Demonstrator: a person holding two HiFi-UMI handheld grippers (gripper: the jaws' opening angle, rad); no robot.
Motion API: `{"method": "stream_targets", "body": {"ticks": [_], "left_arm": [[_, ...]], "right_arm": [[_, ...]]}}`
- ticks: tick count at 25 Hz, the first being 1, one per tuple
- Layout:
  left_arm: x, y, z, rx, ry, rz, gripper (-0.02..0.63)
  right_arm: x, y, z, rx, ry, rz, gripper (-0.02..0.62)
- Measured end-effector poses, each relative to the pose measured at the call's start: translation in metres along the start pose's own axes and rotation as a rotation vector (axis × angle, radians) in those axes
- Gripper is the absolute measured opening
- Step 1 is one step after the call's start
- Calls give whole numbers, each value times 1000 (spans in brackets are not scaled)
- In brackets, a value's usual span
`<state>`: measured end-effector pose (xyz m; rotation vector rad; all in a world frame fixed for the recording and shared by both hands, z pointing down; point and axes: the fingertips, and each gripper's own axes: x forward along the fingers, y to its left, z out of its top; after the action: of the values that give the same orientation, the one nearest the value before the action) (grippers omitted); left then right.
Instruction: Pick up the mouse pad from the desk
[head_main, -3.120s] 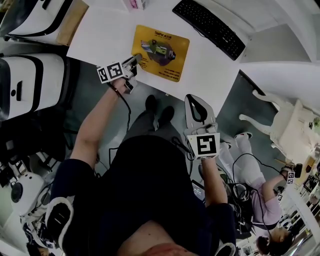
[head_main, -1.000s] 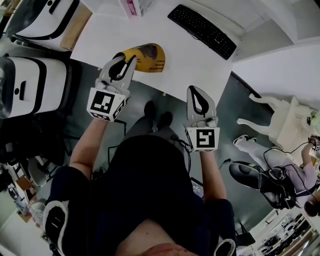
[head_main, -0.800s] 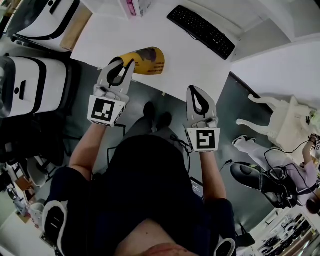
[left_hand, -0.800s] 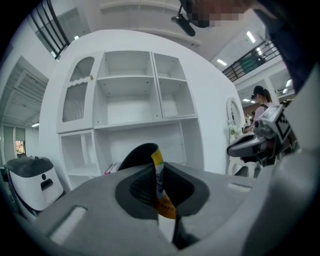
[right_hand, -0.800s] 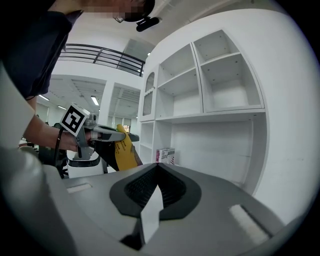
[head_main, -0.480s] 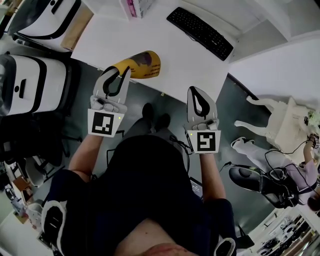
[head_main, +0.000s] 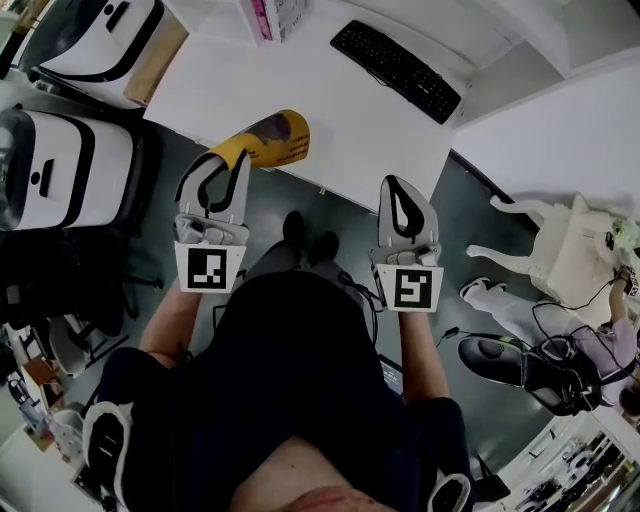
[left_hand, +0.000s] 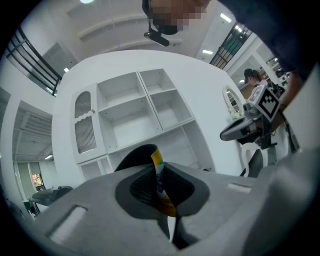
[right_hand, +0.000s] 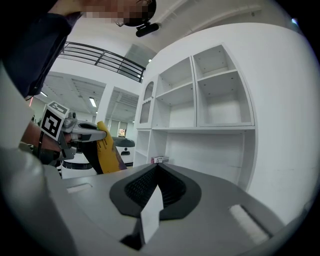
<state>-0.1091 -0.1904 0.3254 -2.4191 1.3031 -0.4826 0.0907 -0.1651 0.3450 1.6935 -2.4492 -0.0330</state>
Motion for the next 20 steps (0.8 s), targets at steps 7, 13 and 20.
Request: {"method": "stream_targets", "body": {"ticks": [7, 13, 20], "left_arm": [[-15, 2, 1, 33, -5, 46, 17], [-24, 5, -3, -125, -41, 99, 17], [-31, 4, -10, -179, -45, 118, 17]], "right_arm": [[-14, -4, 6, -9, -16, -33, 0], [-21, -1, 7, -2, -16, -49, 0], [-27, 7, 8, -39, -16, -61, 0]]}}
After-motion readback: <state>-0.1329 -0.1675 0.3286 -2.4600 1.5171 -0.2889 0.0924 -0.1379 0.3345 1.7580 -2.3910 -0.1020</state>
